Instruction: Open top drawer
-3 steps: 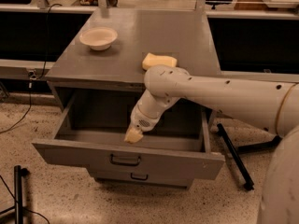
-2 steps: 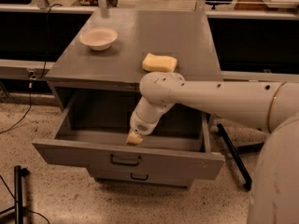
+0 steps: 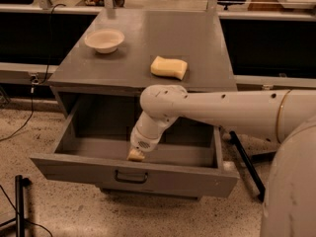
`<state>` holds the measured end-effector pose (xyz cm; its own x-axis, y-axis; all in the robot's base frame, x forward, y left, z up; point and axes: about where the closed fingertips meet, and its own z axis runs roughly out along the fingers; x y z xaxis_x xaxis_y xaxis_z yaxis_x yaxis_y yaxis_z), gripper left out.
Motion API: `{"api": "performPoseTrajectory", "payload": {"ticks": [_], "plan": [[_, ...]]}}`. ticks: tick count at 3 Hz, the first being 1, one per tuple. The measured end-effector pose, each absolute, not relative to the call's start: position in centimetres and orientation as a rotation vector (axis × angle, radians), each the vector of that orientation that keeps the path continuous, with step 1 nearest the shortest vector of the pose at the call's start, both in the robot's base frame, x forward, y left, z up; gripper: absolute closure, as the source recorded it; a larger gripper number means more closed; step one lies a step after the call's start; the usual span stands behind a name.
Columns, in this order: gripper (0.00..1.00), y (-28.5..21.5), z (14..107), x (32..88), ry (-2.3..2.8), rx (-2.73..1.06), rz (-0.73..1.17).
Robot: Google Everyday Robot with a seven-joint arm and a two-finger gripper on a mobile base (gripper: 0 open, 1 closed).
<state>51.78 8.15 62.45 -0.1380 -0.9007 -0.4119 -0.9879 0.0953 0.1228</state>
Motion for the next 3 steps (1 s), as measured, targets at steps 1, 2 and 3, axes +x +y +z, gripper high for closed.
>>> {"api": "performPoseTrajectory", "payload": {"ticks": [1, 2, 3], "plan": [[1.0, 9.9, 63.1, 48.7, 2.041, -1.986, 0.698], [1.0, 10.9, 64.5, 45.5, 1.945, -2.061, 0.836], [1.0, 10.8, 65.7, 43.0, 1.915, -2.064, 0.935]]}}
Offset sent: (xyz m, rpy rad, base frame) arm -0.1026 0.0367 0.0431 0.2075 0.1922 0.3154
